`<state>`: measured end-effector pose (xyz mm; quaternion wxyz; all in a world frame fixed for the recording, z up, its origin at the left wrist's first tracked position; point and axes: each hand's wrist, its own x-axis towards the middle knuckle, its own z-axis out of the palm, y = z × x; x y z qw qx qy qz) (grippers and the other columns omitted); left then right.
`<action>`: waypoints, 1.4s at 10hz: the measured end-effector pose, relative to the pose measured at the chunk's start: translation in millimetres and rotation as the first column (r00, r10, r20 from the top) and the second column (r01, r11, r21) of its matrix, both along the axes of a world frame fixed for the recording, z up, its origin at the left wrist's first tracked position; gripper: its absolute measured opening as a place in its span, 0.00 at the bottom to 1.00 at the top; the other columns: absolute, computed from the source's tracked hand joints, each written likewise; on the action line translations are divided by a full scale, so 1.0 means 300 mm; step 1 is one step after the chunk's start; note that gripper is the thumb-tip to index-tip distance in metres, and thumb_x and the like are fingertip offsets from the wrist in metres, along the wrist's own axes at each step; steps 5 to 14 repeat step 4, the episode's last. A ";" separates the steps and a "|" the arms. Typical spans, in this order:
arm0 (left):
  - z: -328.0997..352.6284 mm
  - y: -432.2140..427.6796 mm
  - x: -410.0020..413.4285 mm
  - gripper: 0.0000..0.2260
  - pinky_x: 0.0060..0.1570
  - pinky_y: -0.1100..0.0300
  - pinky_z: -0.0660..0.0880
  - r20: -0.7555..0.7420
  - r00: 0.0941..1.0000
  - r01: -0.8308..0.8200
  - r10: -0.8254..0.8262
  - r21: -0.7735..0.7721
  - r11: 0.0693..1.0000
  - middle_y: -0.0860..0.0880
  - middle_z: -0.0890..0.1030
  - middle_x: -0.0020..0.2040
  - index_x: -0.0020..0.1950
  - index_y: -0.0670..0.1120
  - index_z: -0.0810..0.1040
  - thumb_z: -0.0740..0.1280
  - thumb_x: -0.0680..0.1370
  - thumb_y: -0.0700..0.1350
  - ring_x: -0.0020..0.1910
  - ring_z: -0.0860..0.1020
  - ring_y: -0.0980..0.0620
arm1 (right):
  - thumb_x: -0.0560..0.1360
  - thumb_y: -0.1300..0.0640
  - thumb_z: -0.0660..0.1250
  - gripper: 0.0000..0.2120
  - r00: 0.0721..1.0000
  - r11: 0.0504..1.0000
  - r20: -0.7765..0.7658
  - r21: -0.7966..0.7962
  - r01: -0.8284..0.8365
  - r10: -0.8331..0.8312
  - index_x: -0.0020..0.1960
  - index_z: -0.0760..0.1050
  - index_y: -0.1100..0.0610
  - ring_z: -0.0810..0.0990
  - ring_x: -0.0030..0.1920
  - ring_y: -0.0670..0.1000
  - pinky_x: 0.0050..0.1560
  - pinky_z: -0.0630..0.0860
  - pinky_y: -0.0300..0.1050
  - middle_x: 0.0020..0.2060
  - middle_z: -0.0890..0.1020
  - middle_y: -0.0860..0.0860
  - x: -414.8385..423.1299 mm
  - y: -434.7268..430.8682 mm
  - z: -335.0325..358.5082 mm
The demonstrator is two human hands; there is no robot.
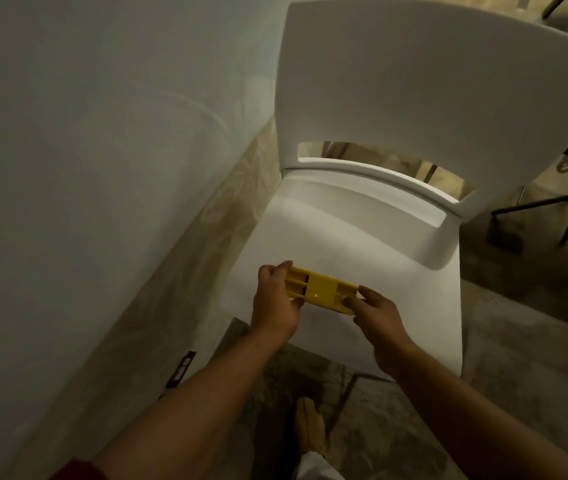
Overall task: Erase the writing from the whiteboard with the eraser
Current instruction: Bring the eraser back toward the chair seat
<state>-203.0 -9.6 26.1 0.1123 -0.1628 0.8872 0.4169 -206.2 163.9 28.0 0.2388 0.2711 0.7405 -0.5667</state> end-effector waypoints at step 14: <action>-0.133 0.011 0.012 0.41 0.80 0.54 0.55 0.225 0.966 0.122 -0.129 0.046 0.991 0.47 0.51 0.84 0.82 0.46 0.47 0.69 0.78 0.53 0.82 0.54 0.48 | 0.77 0.55 0.71 0.09 0.997 0.999 -0.051 -0.017 -0.052 0.051 0.56 0.79 0.51 0.79 0.52 0.47 0.50 0.74 0.43 0.54 0.81 0.47 -0.011 0.013 -0.081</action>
